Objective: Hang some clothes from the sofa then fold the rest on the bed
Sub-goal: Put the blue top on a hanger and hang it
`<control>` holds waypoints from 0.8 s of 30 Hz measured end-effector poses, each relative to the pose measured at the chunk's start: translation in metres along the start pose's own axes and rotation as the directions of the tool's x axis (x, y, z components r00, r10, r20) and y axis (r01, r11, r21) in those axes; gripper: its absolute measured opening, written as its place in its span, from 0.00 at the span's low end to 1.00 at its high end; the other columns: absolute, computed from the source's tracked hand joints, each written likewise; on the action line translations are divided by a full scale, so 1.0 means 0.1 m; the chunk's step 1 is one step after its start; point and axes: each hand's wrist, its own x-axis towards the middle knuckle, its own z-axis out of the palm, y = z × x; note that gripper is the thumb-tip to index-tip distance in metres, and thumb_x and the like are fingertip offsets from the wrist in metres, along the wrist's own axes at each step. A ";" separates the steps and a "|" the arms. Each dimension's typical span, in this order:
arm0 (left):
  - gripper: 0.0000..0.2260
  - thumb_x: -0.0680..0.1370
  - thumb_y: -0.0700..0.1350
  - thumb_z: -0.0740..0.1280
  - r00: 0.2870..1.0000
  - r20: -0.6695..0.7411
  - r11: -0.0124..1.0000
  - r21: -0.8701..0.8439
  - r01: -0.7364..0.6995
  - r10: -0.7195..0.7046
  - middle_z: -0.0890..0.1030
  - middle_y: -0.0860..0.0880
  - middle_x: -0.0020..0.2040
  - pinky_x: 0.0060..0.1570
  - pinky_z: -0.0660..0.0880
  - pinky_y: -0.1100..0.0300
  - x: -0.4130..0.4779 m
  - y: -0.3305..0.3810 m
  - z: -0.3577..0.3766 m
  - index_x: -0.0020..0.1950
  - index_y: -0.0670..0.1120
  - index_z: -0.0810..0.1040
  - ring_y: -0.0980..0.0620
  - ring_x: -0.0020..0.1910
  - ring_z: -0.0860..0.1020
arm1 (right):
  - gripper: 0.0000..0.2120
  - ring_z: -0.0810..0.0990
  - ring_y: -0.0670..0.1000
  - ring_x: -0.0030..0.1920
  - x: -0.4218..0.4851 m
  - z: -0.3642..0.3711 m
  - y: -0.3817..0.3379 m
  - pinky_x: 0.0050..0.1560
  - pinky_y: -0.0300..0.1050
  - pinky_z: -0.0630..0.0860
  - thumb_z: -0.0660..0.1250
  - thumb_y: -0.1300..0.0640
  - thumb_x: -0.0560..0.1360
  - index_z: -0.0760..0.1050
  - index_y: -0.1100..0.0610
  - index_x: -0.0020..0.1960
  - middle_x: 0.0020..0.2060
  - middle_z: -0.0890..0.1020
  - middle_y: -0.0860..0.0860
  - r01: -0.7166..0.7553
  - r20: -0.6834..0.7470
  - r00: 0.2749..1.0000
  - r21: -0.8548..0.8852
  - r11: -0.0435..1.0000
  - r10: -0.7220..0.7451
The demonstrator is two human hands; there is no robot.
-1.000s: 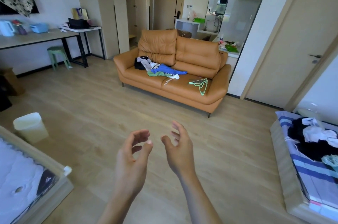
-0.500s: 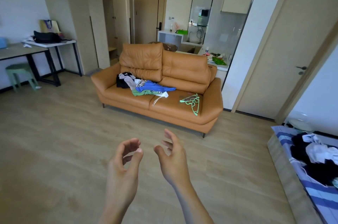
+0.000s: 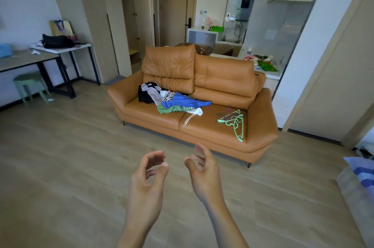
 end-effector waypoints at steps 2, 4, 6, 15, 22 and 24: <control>0.14 0.72 0.54 0.67 1.000 -0.022 1.000 0.022 0.002 -0.001 0.84 0.54 0.54 0.54 0.74 0.69 0.44 -0.14 0.12 0.55 0.52 0.80 0.57 0.56 0.80 | 0.27 0.78 0.39 0.61 0.51 0.12 0.09 0.66 0.48 0.76 0.71 0.53 0.75 0.71 0.46 0.72 0.66 0.76 0.41 -0.002 0.016 1.000 0.016 1.000 0.002; 0.13 0.73 0.53 0.67 0.999 -0.032 0.999 0.035 0.017 -0.016 0.84 0.55 0.54 0.53 0.74 0.69 0.85 -0.21 0.23 0.55 0.52 0.80 0.57 0.56 0.80 | 0.26 0.79 0.39 0.60 0.98 0.21 0.11 0.66 0.50 0.76 0.71 0.54 0.76 0.71 0.48 0.72 0.66 0.76 0.41 -0.011 0.040 0.999 0.026 1.000 0.010; 0.11 0.74 0.50 0.67 0.999 -0.050 0.998 0.051 0.022 -0.019 0.84 0.55 0.54 0.53 0.74 0.70 1.28 -0.31 0.35 0.55 0.52 0.80 0.58 0.56 0.80 | 0.25 0.79 0.40 0.59 1.46 0.30 0.13 0.65 0.49 0.76 0.71 0.55 0.76 0.71 0.48 0.71 0.65 0.77 0.41 -0.011 0.071 0.997 0.026 1.000 0.009; 0.12 0.73 0.49 0.67 0.991 -0.107 0.997 0.014 0.080 -0.078 0.84 0.52 0.52 0.51 0.75 0.69 2.96 -0.75 0.72 0.56 0.49 0.80 0.58 0.53 0.81 | 0.24 0.80 0.42 0.59 3.16 0.89 0.21 0.62 0.43 0.77 0.71 0.56 0.77 0.72 0.49 0.71 0.66 0.77 0.43 -0.030 0.158 0.987 0.018 0.999 0.026; 0.13 0.73 0.48 0.66 0.997 -0.021 0.996 0.037 0.077 -0.076 0.84 0.54 0.52 0.48 0.74 0.71 4.63 -1.27 0.86 0.56 0.48 0.80 0.60 0.51 0.80 | 0.24 0.80 0.42 0.59 4.59 1.52 0.42 0.56 0.34 0.75 0.71 0.58 0.76 0.72 0.50 0.71 0.64 0.78 0.45 -0.066 0.087 0.994 -0.032 0.997 0.069; 0.13 0.73 0.49 0.66 0.996 0.016 0.995 0.052 0.086 -0.087 0.84 0.55 0.52 0.48 0.75 0.71 5.07 -1.36 0.89 0.56 0.49 0.80 0.60 0.51 0.80 | 0.24 0.80 0.44 0.59 4.97 1.64 0.45 0.60 0.43 0.77 0.72 0.56 0.76 0.72 0.50 0.71 0.63 0.78 0.45 -0.077 0.062 0.995 -0.070 0.995 0.081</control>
